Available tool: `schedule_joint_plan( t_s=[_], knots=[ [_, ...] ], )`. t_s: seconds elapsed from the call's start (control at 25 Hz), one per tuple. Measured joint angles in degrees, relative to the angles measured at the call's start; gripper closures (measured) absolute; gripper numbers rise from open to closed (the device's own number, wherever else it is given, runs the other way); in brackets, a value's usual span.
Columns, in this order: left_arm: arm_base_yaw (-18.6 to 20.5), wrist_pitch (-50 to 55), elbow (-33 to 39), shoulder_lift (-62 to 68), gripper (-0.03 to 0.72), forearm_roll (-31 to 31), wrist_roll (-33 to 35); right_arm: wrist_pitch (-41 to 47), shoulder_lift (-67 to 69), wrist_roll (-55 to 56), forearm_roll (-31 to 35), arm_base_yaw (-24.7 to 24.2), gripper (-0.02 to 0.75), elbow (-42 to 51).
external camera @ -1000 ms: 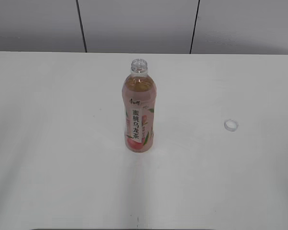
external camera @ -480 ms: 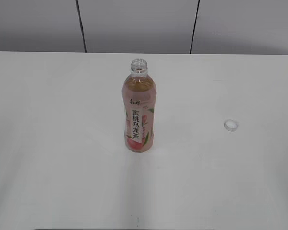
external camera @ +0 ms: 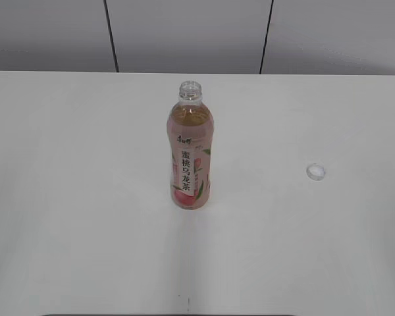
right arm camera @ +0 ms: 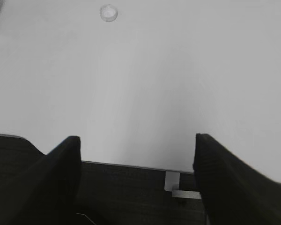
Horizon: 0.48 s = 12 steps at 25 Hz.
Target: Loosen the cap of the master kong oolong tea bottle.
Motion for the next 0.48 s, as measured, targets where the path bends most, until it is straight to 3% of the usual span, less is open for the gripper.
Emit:
schedule_joint_plan(
  t_s=[0.48],
  knots=[
    [0.00, -6.56, 2.28, 0.10, 0.400, -0.37, 0.04, -0.05, -13.89, 0.00, 0.00, -5.98, 0.172, 0.06]
  ],
)
